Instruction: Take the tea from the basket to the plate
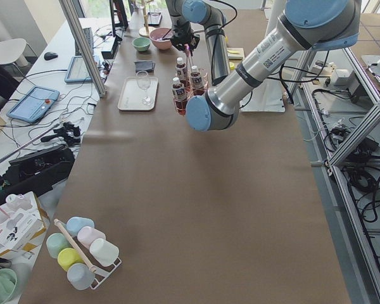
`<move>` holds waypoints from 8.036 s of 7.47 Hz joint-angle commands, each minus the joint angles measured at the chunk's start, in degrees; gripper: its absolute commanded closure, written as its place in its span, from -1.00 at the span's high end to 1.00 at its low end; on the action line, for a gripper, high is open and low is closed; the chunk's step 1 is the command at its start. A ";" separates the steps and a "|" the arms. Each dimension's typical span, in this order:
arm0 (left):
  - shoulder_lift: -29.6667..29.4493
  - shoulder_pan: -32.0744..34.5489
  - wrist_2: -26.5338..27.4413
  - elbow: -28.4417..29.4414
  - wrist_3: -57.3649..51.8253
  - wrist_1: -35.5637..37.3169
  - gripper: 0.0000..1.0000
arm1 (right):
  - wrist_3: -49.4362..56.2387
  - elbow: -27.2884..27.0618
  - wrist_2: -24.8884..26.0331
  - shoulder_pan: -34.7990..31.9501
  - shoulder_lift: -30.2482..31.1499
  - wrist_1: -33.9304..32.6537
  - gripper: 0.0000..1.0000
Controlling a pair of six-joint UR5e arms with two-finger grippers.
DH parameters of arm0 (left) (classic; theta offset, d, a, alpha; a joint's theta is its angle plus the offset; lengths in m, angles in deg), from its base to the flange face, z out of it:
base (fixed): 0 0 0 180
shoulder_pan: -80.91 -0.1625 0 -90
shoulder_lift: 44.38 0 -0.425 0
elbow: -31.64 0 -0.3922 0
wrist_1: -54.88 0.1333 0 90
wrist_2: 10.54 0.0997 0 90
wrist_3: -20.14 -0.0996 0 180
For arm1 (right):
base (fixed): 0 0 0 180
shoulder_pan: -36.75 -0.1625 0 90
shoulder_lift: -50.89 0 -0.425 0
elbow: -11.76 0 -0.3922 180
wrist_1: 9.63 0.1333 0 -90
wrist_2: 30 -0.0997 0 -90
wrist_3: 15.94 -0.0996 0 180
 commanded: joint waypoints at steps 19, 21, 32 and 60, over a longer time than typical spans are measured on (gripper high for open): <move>-2.32 -13.43 11.55 3.65 11.58 -11.26 -1.00 | -12.30 -9.08 8.16 18.22 -11.72 12.57 0.98; -2.50 -13.43 11.29 3.48 11.75 -11.26 -1.00 | -18.80 -12.06 11.58 24.82 -12.88 12.48 0.98; -1.44 -13.87 11.29 3.21 13.86 -13.20 -1.00 | -19.08 -17.78 24.24 43.30 -13.60 12.57 0.80; -1.00 -13.87 11.38 2.95 13.42 -13.20 -1.00 | -17.15 -16.37 30.68 46.30 -17.55 14.76 -1.00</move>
